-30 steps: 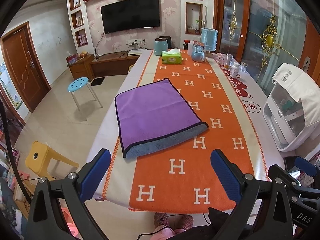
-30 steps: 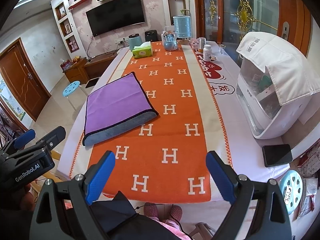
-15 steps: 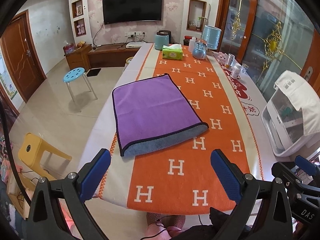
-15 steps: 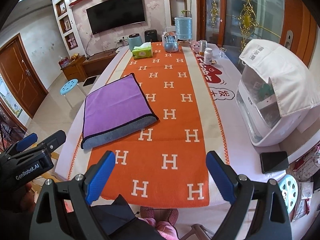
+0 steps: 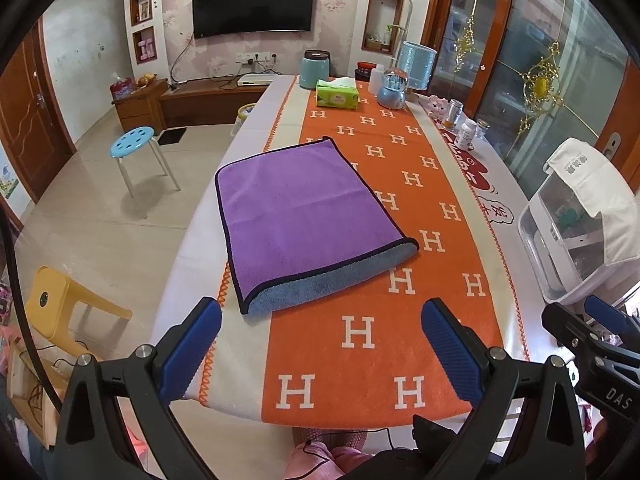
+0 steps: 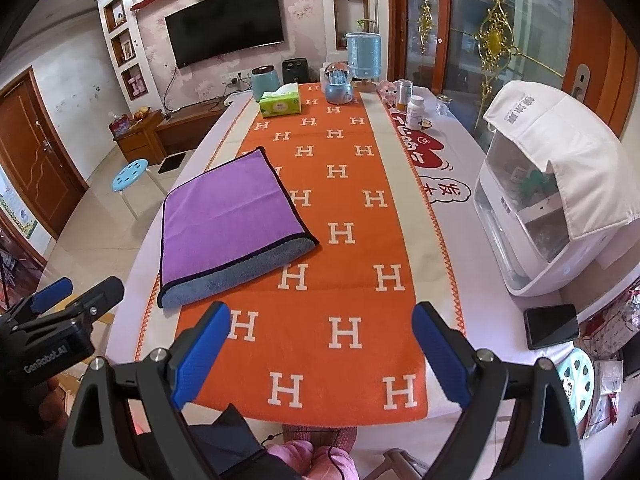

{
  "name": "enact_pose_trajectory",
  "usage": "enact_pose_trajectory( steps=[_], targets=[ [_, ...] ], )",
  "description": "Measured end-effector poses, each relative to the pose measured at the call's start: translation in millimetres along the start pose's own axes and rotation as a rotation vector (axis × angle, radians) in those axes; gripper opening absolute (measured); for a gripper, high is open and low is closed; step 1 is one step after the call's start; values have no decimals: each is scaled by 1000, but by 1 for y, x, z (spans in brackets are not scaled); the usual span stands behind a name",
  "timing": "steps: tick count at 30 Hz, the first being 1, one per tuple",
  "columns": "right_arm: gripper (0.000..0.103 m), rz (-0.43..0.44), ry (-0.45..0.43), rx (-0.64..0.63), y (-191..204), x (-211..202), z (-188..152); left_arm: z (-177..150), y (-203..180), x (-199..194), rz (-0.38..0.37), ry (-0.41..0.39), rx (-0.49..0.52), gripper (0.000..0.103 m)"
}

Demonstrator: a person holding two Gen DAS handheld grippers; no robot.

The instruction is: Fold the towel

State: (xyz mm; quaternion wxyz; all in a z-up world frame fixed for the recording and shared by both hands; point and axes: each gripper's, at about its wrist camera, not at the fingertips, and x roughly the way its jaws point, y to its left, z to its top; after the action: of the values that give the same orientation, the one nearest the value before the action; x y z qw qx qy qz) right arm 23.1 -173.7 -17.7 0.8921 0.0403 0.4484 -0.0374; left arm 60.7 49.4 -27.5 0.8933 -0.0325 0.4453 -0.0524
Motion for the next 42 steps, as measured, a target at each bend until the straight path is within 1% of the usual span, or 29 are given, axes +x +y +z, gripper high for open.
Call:
enact_pose_trajectory(
  steps=[5, 12, 15, 19, 23, 26, 29, 32, 37, 40, 42],
  targets=[
    [93, 2, -27, -5, 11, 2, -1, 1, 14, 5, -48, -2, 19, 100],
    [93, 0, -62, -32, 25, 3, 1, 2, 22, 9, -66, -13, 78, 100],
    [93, 1, -72, -62, 29, 6, 4, 2, 27, 15, -51, 9, 82, 100],
    [93, 8, -90, -119, 34, 12, 7, 2, 34, 26, -46, 44, 59, 100],
    [93, -36, -115, -220, 40, 21, 12, 3, 43, 42, -58, 88, 19, 100],
    [93, -17, -122, -263, 39, 31, 18, 3, 47, 55, -28, 113, 2, 100],
    [93, 14, -121, -299, 36, 43, 26, 4, 46, 63, -8, 117, 9, 100],
    [93, 64, -121, -338, 33, 57, 33, 5, 44, 73, -3, 134, 7, 100],
    [93, 121, -128, -439, 33, 81, 40, 7, 45, 90, -17, 153, -45, 100],
    [93, 160, -119, -483, 32, 98, 44, 8, 45, 101, 6, 154, -46, 100],
    [92, 172, -106, -510, 31, 110, 45, 9, 47, 109, 19, 156, -51, 100]
  ],
)
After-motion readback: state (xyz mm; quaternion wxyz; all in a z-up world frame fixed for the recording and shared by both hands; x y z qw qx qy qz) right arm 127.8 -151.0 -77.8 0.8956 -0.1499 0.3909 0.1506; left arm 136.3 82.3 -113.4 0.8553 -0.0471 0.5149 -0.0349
